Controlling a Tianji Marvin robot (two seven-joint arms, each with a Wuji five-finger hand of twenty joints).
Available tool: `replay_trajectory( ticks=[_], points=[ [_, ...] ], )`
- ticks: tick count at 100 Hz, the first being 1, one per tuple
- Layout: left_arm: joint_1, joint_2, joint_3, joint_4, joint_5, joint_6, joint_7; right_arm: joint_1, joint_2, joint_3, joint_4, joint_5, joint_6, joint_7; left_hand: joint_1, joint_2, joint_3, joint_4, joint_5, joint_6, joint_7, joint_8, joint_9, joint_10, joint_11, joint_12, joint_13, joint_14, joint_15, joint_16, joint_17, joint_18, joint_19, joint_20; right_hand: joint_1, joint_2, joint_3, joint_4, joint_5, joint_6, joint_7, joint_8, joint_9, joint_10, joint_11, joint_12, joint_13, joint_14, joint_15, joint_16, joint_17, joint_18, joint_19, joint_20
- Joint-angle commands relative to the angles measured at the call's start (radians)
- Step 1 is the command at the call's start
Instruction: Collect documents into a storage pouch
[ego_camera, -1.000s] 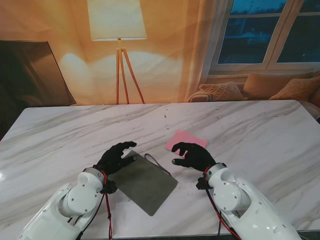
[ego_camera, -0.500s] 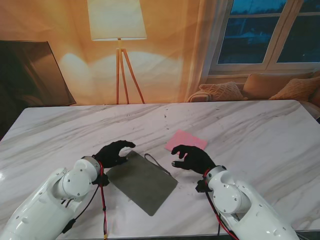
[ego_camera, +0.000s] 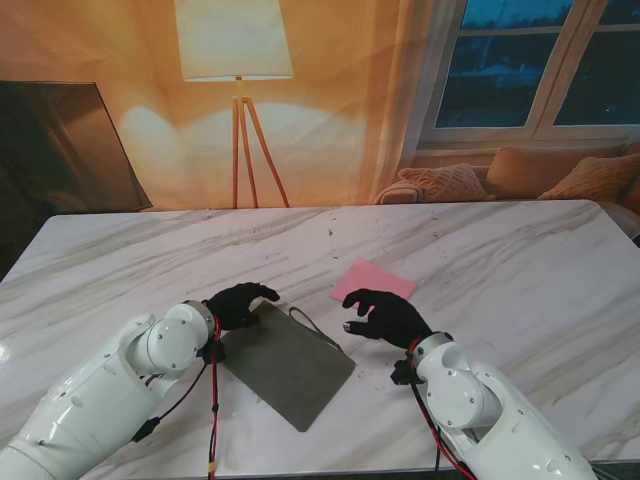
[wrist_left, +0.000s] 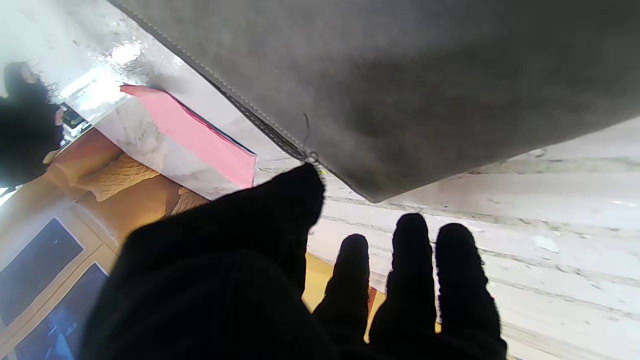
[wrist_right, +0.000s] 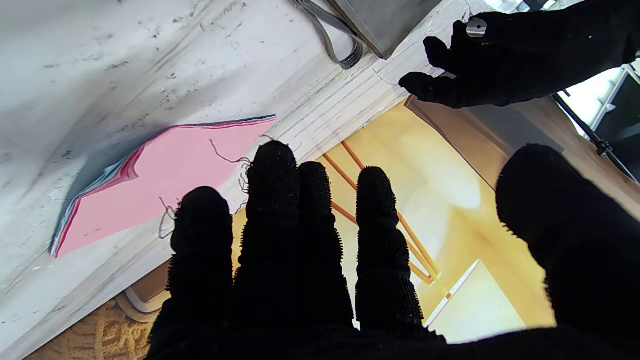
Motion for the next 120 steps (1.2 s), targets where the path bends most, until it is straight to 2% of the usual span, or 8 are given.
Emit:
replay_trajectory(
  ticks=[1, 33, 43, 51, 62, 73, 96, 120],
  points=[
    [-0.018, -0.017, 0.014, 0.028, 0.016, -0.012, 0.014, -0.006, -0.003, 0.003, 0.003, 0.001, -0.004, 0.007, -0.016, -0.037, 0.041, -0.009, -0.026, -0.001, 0.012, -0.009, -0.037, 0.031, 0.024, 0.059, -0.05, 0.013, 0.088, 0.075, -0.006, -0.058, 0.15, 0.068, 0.012, -0.005, 0.02, -0.004, -0.01, -0.004, 0.007, -0.006, -0.014, -0.007, 0.008, -0.002, 0.019, -0.006, 0.003, -0.009, 0.005, -0.001, 0.001, -0.014],
    [-0.107, -0.018, 0.1, 0.111, 0.023, -0.033, -0.016, -0.007, -0.005, 0.003, 0.008, 0.006, -0.018, -0.002, -0.136, -0.04, -0.051, -0.02, -0.025, 0.023, -0.009, -0.021, -0.054, 0.041, -0.019, 0.097, -0.097, 0.014, 0.115, 0.092, -0.006, -0.06, 0.149, 0.043, 0.01, 0.002, 0.022, -0.004, -0.006, -0.007, 0.014, -0.007, -0.011, -0.008, 0.015, -0.002, 0.024, -0.008, 0.01, -0.009, 0.011, -0.002, 0.011, -0.016],
    [-0.123, -0.02, 0.113, 0.13, 0.002, -0.032, -0.031, -0.008, -0.005, 0.005, 0.006, 0.006, -0.016, 0.0, -0.186, -0.003, -0.147, -0.018, -0.033, 0.034, -0.059, -0.03, -0.066, 0.033, -0.074, 0.086, -0.095, 0.0, -0.072, -0.02, -0.006, 0.001, -0.091, -0.079, 0.009, 0.005, 0.021, -0.004, -0.005, -0.006, 0.015, -0.007, -0.011, -0.009, 0.016, -0.003, 0.024, -0.01, 0.011, -0.009, 0.011, -0.002, 0.012, -0.017],
    [-0.129, -0.027, 0.116, 0.143, -0.025, -0.024, -0.028, -0.009, -0.005, 0.006, 0.006, 0.006, -0.016, 0.0, -0.2, 0.048, -0.24, -0.007, 0.0, 0.108, -0.115, -0.045, -0.065, 0.015, -0.1, 0.058, -0.096, -0.015, -0.203, -0.093, -0.015, 0.034, -0.372, -0.131, 0.007, 0.01, 0.02, -0.003, -0.006, -0.008, 0.016, -0.008, -0.011, -0.01, 0.016, -0.003, 0.023, -0.01, 0.011, -0.009, 0.011, -0.003, 0.012, -0.018],
    [-0.135, -0.035, 0.118, 0.155, -0.061, -0.009, -0.027, -0.01, -0.005, 0.006, 0.005, 0.007, -0.013, 0.002, -0.191, 0.055, -0.253, -0.005, 0.03, 0.152, -0.174, -0.063, -0.072, -0.003, -0.124, 0.015, -0.108, -0.031, -0.274, -0.108, -0.036, 0.02, -0.587, 0.052, 0.005, 0.014, 0.018, -0.002, -0.004, -0.008, 0.017, -0.008, -0.011, -0.009, 0.017, -0.003, 0.023, -0.01, 0.012, -0.009, 0.01, -0.004, 0.012, -0.019],
    [-0.157, -0.029, 0.138, 0.17, -0.048, -0.027, -0.048, -0.011, -0.004, 0.005, 0.003, 0.011, -0.012, 0.006, -0.189, 0.038, -0.224, -0.003, 0.022, 0.088, -0.17, -0.051, -0.074, -0.006, -0.142, 0.003, -0.107, -0.036, -0.284, -0.111, -0.045, 0.019, -0.601, 0.116, 0.003, 0.021, 0.017, -0.001, -0.003, -0.008, 0.018, -0.009, -0.012, -0.011, 0.017, -0.003, 0.022, -0.01, 0.011, -0.01, 0.009, -0.005, 0.012, -0.02],
    [-0.209, -0.022, 0.195, 0.212, -0.018, -0.06, -0.078, -0.011, -0.006, 0.001, 0.002, 0.014, -0.007, 0.002, -0.182, 0.016, -0.17, -0.003, -0.028, 0.046, -0.122, -0.016, -0.088, -0.001, -0.186, -0.034, -0.105, 0.012, -0.354, -0.19, -0.036, 0.059, -0.718, 0.058, 0.004, 0.02, 0.017, 0.0, 0.004, -0.008, 0.022, -0.01, -0.007, -0.007, 0.021, -0.003, 0.024, -0.009, 0.014, -0.009, 0.009, -0.006, 0.014, -0.021],
    [-0.248, -0.032, 0.246, 0.254, -0.03, -0.064, -0.081, -0.01, -0.005, -0.003, 0.001, 0.016, -0.008, 0.006, -0.187, -0.007, -0.148, -0.005, -0.129, 0.049, -0.152, -0.029, -0.088, 0.012, -0.181, -0.026, -0.083, 0.019, -0.323, -0.179, -0.015, 0.08, -0.658, 0.069, 0.005, 0.02, 0.019, 0.0, 0.005, -0.008, 0.023, -0.011, -0.007, -0.007, 0.021, -0.004, 0.024, -0.009, 0.014, -0.01, 0.008, -0.004, 0.014, -0.022]
  ],
)
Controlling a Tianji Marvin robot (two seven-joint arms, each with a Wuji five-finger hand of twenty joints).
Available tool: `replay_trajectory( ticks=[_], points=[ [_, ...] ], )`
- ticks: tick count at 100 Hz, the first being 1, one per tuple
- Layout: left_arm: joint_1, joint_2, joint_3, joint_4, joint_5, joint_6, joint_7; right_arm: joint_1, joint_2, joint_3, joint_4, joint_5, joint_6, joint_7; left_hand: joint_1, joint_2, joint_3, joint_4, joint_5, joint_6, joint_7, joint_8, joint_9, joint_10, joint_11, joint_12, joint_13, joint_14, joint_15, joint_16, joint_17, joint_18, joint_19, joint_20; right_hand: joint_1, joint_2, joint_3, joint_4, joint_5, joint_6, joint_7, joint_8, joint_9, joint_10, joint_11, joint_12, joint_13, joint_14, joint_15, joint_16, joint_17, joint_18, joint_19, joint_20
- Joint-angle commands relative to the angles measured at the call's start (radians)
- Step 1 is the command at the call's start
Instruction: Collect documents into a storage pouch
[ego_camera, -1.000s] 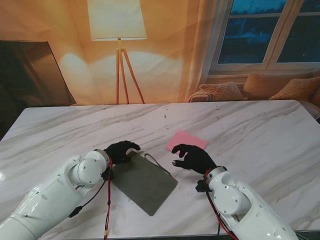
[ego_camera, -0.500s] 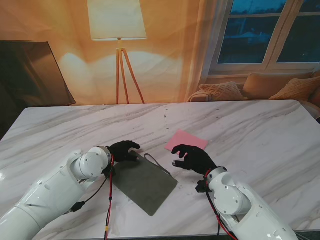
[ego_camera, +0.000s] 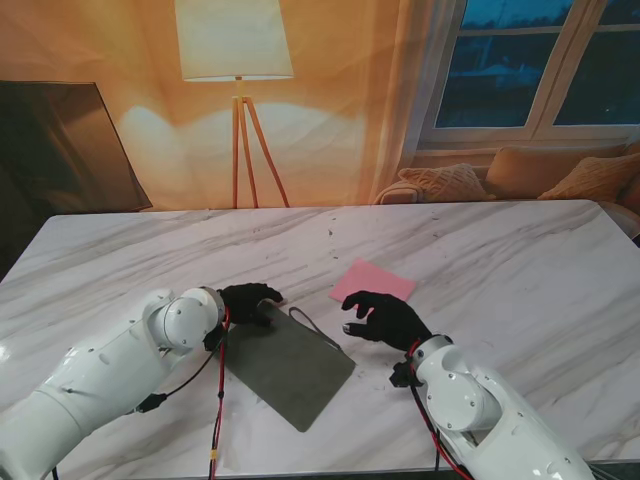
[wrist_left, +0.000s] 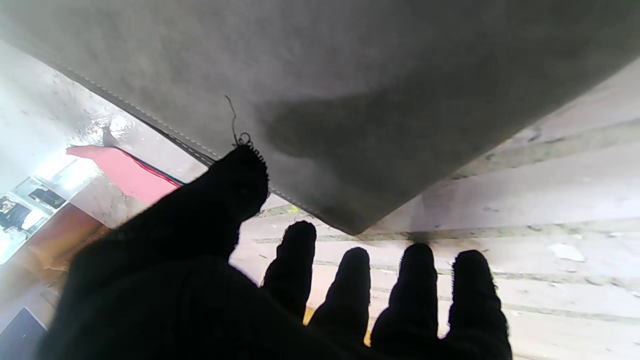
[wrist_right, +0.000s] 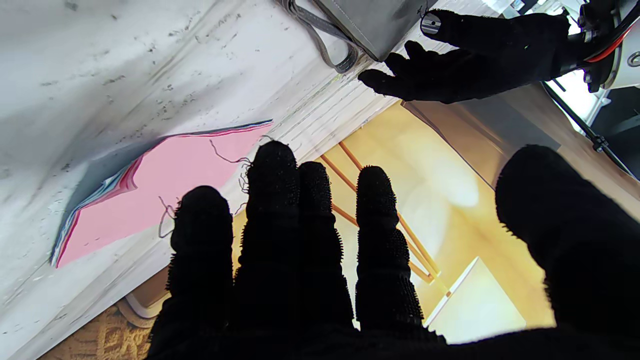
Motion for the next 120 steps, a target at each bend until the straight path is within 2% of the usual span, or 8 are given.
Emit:
replay_trajectory(
  ticks=[1, 11, 17, 32, 47, 73, 102, 120],
  points=[
    [-0.01, -0.009, 0.007, 0.01, -0.007, -0.001, -0.016, -0.003, -0.003, -0.001, -0.003, 0.0, 0.005, 0.015, -0.018, -0.026, 0.038, -0.005, -0.076, -0.03, -0.027, -0.01, -0.058, 0.003, -0.017, -0.002, -0.013, 0.005, 0.018, 0.004, -0.001, 0.016, 0.052, 0.01, 0.004, 0.016, 0.019, 0.0, 0.005, -0.008, 0.006, -0.009, -0.007, -0.007, 0.01, -0.003, 0.024, -0.009, 0.014, -0.01, -0.001, -0.004, 0.014, -0.018],
    [-0.027, -0.011, 0.027, 0.021, -0.011, 0.003, -0.025, -0.003, -0.003, -0.001, -0.004, 0.001, 0.007, 0.014, -0.012, -0.04, 0.055, -0.008, -0.113, -0.044, -0.042, -0.008, -0.055, 0.007, -0.009, 0.022, 0.001, 0.012, 0.047, 0.024, -0.004, 0.013, 0.162, -0.045, 0.005, 0.014, 0.02, 0.0, 0.006, -0.009, 0.007, -0.009, -0.006, -0.007, 0.01, -0.003, 0.024, -0.009, 0.014, -0.01, 0.0, -0.004, 0.014, -0.019],
    [-0.04, -0.008, 0.044, 0.024, -0.009, 0.005, -0.041, -0.004, -0.003, -0.001, -0.005, 0.002, 0.01, 0.014, -0.016, -0.058, 0.07, -0.009, -0.111, -0.038, -0.043, -0.007, -0.054, 0.014, 0.012, 0.045, 0.003, 0.011, 0.095, 0.057, 0.002, 0.007, 0.242, -0.033, 0.006, 0.014, 0.021, 0.0, 0.006, -0.007, 0.007, -0.01, -0.006, -0.006, 0.011, -0.003, 0.024, -0.008, 0.014, -0.01, 0.0, -0.003, 0.014, -0.019],
    [-0.055, 0.001, 0.076, 0.024, 0.026, -0.005, -0.054, -0.003, -0.004, -0.004, -0.005, 0.002, 0.008, 0.013, -0.035, -0.105, 0.121, -0.023, -0.115, -0.013, -0.039, 0.004, -0.044, 0.04, 0.096, 0.166, 0.003, 0.011, 0.288, 0.198, 0.009, -0.016, 0.516, -0.069, 0.006, 0.012, 0.022, -0.001, 0.008, -0.008, 0.008, -0.01, -0.006, -0.006, 0.011, -0.003, 0.025, -0.009, 0.015, -0.011, -0.001, -0.004, 0.013, -0.02],
    [-0.05, 0.004, 0.084, 0.021, 0.05, 0.005, -0.048, -0.002, -0.004, -0.004, -0.002, 0.002, 0.005, 0.009, -0.053, -0.128, 0.122, -0.033, -0.108, 0.007, -0.019, 0.021, -0.041, 0.055, 0.155, 0.27, -0.004, 0.016, 0.41, 0.264, 0.009, -0.023, 0.61, -0.119, 0.006, 0.011, 0.022, -0.001, 0.007, -0.009, 0.009, -0.01, -0.005, -0.008, 0.012, -0.003, 0.024, -0.009, 0.014, -0.011, -0.001, -0.004, 0.013, -0.021],
    [-0.042, -0.002, 0.094, 0.036, 0.068, 0.007, -0.01, -0.001, -0.005, -0.006, -0.001, 0.0, 0.004, 0.007, -0.056, -0.157, 0.164, -0.041, -0.071, 0.044, 0.062, 0.064, -0.037, 0.072, 0.235, 0.385, 0.006, 0.021, 0.559, 0.352, 0.007, -0.057, 0.759, -0.117, 0.007, 0.011, 0.023, -0.001, 0.007, -0.009, 0.011, -0.01, -0.005, -0.008, 0.013, -0.003, 0.024, -0.01, 0.012, -0.013, -0.002, -0.004, 0.008, -0.025],
    [-0.006, -0.001, 0.088, 0.02, 0.106, 0.034, 0.029, -0.002, -0.004, -0.009, -0.001, 0.001, 0.005, 0.01, -0.029, -0.186, 0.224, -0.045, -0.152, 0.101, 0.35, 0.281, -0.038, 0.089, 0.255, 0.427, 0.022, 0.025, 0.608, 0.361, 0.015, -0.069, 0.836, -0.131, 0.009, 0.01, 0.024, -0.002, 0.007, -0.009, 0.012, -0.011, -0.006, -0.009, 0.012, -0.004, 0.022, -0.01, -0.003, -0.021, -0.003, -0.003, 0.0, -0.031],
    [0.003, -0.009, 0.098, 0.031, 0.112, 0.046, 0.061, 0.0, -0.004, -0.011, 0.0, 0.0, 0.007, 0.009, -0.011, -0.199, 0.258, -0.046, -0.167, 0.133, 0.462, 0.545, -0.03, 0.105, 0.299, 0.434, 0.041, 0.036, 0.626, 0.351, 0.03, -0.059, 0.846, -0.141, 0.01, 0.01, 0.025, -0.002, 0.006, -0.01, 0.012, -0.011, -0.006, -0.008, 0.013, -0.004, 0.022, -0.01, -0.004, -0.022, -0.004, -0.003, -0.002, -0.034]
  ],
)
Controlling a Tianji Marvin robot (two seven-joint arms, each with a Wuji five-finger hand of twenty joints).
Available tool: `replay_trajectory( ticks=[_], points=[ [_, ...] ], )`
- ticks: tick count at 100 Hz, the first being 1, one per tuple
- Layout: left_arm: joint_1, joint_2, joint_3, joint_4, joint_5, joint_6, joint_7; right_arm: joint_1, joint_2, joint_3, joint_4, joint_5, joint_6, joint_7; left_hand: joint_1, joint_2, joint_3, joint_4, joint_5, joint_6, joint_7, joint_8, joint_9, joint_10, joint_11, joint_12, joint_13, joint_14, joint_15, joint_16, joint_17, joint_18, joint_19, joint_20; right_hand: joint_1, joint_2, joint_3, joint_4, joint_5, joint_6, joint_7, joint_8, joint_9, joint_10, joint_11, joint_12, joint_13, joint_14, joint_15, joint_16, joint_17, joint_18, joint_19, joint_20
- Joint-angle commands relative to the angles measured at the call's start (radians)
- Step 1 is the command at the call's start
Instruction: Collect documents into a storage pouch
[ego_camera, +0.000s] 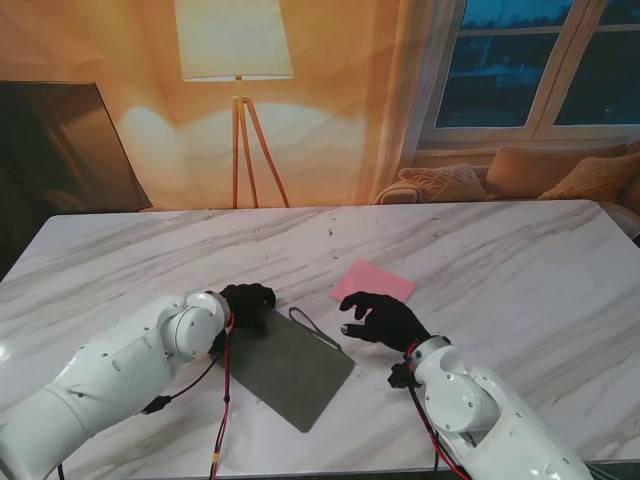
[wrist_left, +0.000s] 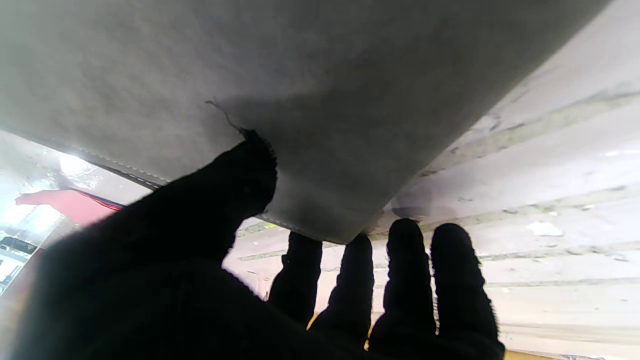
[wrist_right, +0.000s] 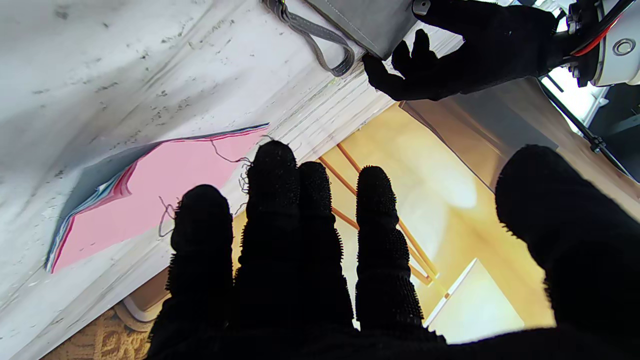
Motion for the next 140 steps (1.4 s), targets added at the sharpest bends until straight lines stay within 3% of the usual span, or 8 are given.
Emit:
replay_trajectory(
  ticks=[1, 19, 38, 49, 74, 98, 115, 140],
  points=[
    [0.025, -0.01, 0.009, 0.023, -0.005, 0.006, -0.006, -0.001, -0.003, -0.003, 0.0, -0.003, 0.005, 0.012, 0.021, -0.047, 0.042, -0.032, -0.045, 0.038, 0.087, 0.11, 0.008, 0.044, 0.037, 0.017, 0.058, 0.038, 0.007, -0.031, 0.007, -0.005, 0.03, -0.008, 0.01, 0.011, 0.025, -0.002, 0.005, -0.01, 0.011, -0.004, -0.006, -0.008, 0.011, -0.004, 0.022, -0.01, -0.004, -0.012, -0.004, -0.003, -0.001, -0.013],
    [0.037, -0.018, 0.008, 0.031, 0.0, 0.006, 0.032, -0.001, -0.003, -0.004, 0.0, -0.003, 0.007, 0.012, 0.06, -0.055, 0.084, -0.032, -0.052, 0.049, 0.39, 0.341, 0.019, 0.053, 0.123, -0.005, 0.07, 0.054, -0.009, -0.061, 0.034, 0.004, 0.036, -0.004, 0.011, 0.011, 0.025, -0.002, 0.007, -0.009, 0.012, -0.004, -0.008, -0.007, 0.011, -0.004, 0.022, -0.01, -0.004, -0.012, -0.004, -0.003, -0.002, -0.014],
    [0.06, -0.025, -0.008, 0.031, 0.005, 0.008, 0.072, 0.001, -0.004, -0.006, 0.003, -0.002, 0.008, 0.01, 0.104, -0.051, 0.111, -0.032, 0.088, 0.084, 0.533, 0.41, 0.03, 0.056, 0.171, -0.068, 0.086, 0.084, -0.097, -0.15, 0.068, 0.012, 0.043, -0.002, 0.011, 0.011, 0.025, -0.002, 0.007, -0.008, 0.012, -0.004, -0.007, -0.009, 0.013, -0.004, 0.022, -0.01, -0.004, -0.013, -0.004, -0.003, -0.003, -0.016],
    [0.077, -0.03, -0.028, 0.03, 0.011, -0.001, 0.108, 0.001, -0.004, -0.008, 0.002, 0.0, 0.01, 0.01, 0.169, -0.092, 0.107, -0.107, 0.195, 0.092, 0.579, 0.482, 0.091, 0.064, 0.259, -0.104, 0.164, 0.129, -0.107, -0.186, 0.127, 0.036, 0.061, 0.0, 0.011, 0.013, 0.025, -0.002, 0.008, -0.009, 0.013, -0.004, -0.007, -0.009, 0.013, -0.004, 0.022, -0.01, -0.003, -0.013, -0.004, -0.003, -0.003, -0.016],
    [0.111, -0.031, -0.077, 0.012, 0.003, -0.024, 0.134, 0.001, -0.004, -0.009, 0.003, -0.002, 0.009, 0.008, 0.275, -0.11, 0.094, -0.117, 0.375, 0.073, 0.681, 0.428, 0.369, 0.076, 0.278, -0.232, 0.464, 0.157, 0.074, -0.141, 0.519, -0.063, 0.353, 0.156, 0.011, 0.014, 0.025, -0.002, 0.009, -0.01, 0.015, -0.004, -0.008, -0.008, 0.014, -0.004, 0.023, -0.011, -0.004, -0.013, 0.0, -0.002, -0.002, -0.018],
    [0.152, -0.019, -0.132, -0.045, 0.036, -0.031, 0.146, 0.0, -0.005, -0.009, 0.001, 0.001, 0.015, 0.008, 0.253, -0.12, 0.148, -0.079, 0.435, 0.028, 0.71, 0.419, 0.603, 0.047, 0.245, -0.159, 0.62, 0.148, 0.211, -0.026, 0.604, -0.08, 0.441, 0.16, 0.01, 0.016, 0.025, -0.001, 0.011, -0.01, 0.016, -0.004, -0.007, -0.009, 0.015, -0.004, 0.024, -0.011, -0.006, -0.015, 0.0, -0.002, -0.002, -0.019],
    [0.182, -0.004, -0.171, -0.099, 0.076, -0.041, 0.137, 0.0, -0.005, -0.009, 0.001, 0.001, 0.014, 0.008, 0.298, -0.217, 0.162, -0.119, 0.463, -0.008, 0.715, 0.442, 0.782, 0.01, 0.176, -0.079, 0.684, 0.146, 0.279, -0.001, 0.642, -0.073, 0.48, 0.155, 0.01, 0.016, 0.025, -0.001, 0.014, -0.011, 0.017, -0.005, -0.007, -0.008, 0.014, -0.004, 0.024, -0.011, -0.006, -0.016, 0.0, -0.002, -0.001, -0.02],
    [0.233, 0.01, -0.236, -0.182, 0.126, -0.057, 0.136, 0.0, -0.005, -0.009, 0.001, 0.001, 0.014, 0.007, 0.305, -0.241, 0.191, -0.112, 0.48, -0.029, 0.722, 0.472, 0.861, -0.023, 0.245, -0.026, 0.732, 0.143, 0.325, 0.022, 0.661, -0.058, 0.499, 0.162, 0.011, 0.015, 0.026, -0.001, 0.021, -0.014, 0.018, -0.005, -0.007, -0.007, 0.014, -0.005, 0.024, -0.011, -0.006, -0.016, 0.0, -0.002, 0.0, -0.021]
  ],
)
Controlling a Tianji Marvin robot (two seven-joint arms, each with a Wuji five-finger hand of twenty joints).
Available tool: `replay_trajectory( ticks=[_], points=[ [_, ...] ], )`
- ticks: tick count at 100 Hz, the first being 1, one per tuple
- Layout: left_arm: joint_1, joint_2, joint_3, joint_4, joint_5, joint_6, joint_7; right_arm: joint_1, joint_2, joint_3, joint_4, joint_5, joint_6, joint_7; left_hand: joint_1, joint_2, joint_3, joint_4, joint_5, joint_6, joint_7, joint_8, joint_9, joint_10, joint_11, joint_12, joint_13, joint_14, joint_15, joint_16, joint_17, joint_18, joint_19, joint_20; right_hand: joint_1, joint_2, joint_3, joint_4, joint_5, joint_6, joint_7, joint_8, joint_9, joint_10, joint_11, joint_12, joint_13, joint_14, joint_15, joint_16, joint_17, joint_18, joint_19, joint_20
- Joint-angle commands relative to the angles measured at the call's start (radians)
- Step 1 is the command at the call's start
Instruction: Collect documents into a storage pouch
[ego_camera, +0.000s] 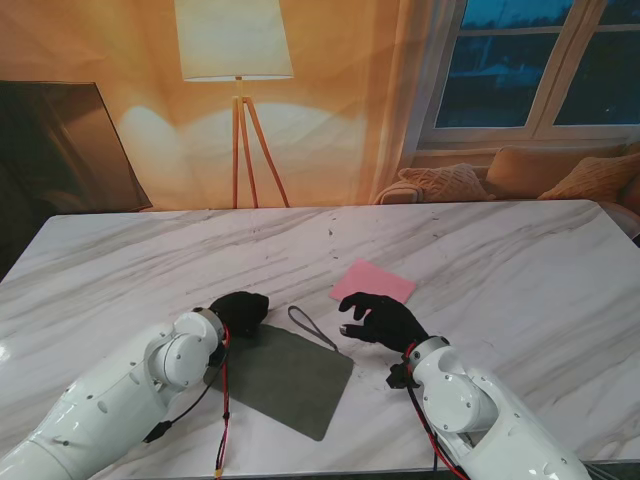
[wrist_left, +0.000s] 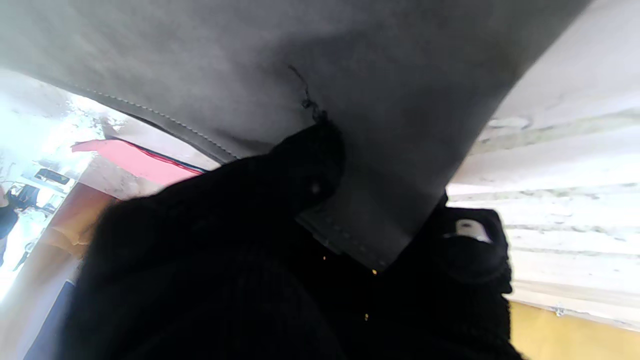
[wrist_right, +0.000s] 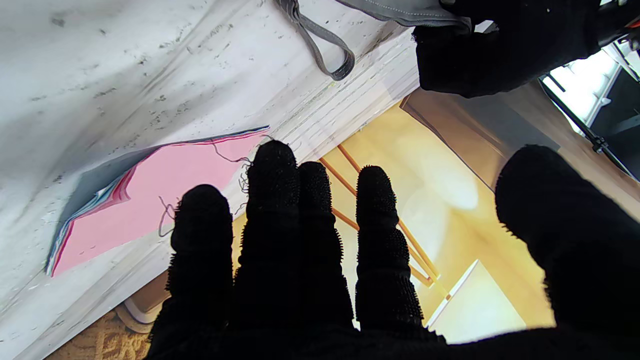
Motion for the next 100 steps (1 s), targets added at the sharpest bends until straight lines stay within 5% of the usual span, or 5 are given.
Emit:
replay_trajectory(
  ticks=[1, 37, 69, 100],
  points=[
    [0.015, 0.003, -0.013, -0.029, 0.011, -0.01, -0.007, -0.002, -0.003, -0.001, 0.0, -0.001, 0.005, 0.012, 0.057, -0.05, 0.062, 0.002, 0.045, -0.038, 0.061, 0.035, 0.064, -0.022, 0.039, 0.029, 0.091, 0.078, 0.087, 0.031, -0.011, -0.098, 0.05, 0.027, 0.011, 0.015, 0.026, -0.001, 0.02, -0.014, 0.014, -0.005, -0.007, -0.007, 0.012, -0.005, 0.024, -0.011, -0.006, -0.005, 0.0, -0.002, 0.0, -0.019],
    [0.103, 0.004, -0.115, -0.144, 0.058, -0.051, 0.055, 0.001, -0.003, -0.003, 0.003, -0.004, -0.004, 0.008, 0.081, -0.066, 0.092, 0.008, 0.064, -0.054, 0.066, 0.093, 0.078, -0.04, 0.089, 0.063, 0.117, 0.068, 0.128, 0.077, -0.006, -0.101, 0.06, 0.034, 0.012, 0.005, 0.028, -0.003, 0.02, -0.016, 0.01, -0.006, -0.018, -0.011, -0.002, -0.012, 0.004, -0.006, -0.053, -0.027, -0.013, -0.001, -0.014, -0.027],
    [0.194, 0.0, -0.21, -0.259, 0.117, -0.096, 0.14, 0.006, -0.006, -0.008, 0.012, -0.02, -0.013, -0.014, 0.092, -0.068, 0.099, 0.009, 0.076, -0.06, 0.063, 0.117, 0.085, -0.048, 0.097, 0.074, 0.126, 0.067, 0.131, 0.093, -0.009, -0.098, 0.058, 0.036, 0.019, -0.006, 0.035, -0.006, -0.024, -0.014, -0.037, -0.035, -0.106, -0.052, -0.205, -0.209, -0.128, 0.006, -0.402, -0.206, -0.117, -0.007, -0.207, -0.088],
    [0.261, 0.001, -0.269, -0.346, 0.17, -0.117, 0.189, 0.007, -0.005, -0.011, 0.017, -0.009, -0.034, -0.006, 0.098, -0.056, 0.092, 0.001, 0.064, -0.058, 0.057, 0.135, 0.064, -0.051, 0.105, 0.099, 0.11, 0.057, 0.134, 0.112, -0.026, -0.098, 0.048, 0.039, 0.021, -0.025, 0.032, -0.011, -0.12, 0.016, -0.091, -0.081, -0.091, -0.062, -0.261, -0.274, -0.112, 0.038, -0.472, -0.249, -0.119, 0.01, -0.264, -0.108]
  ],
)
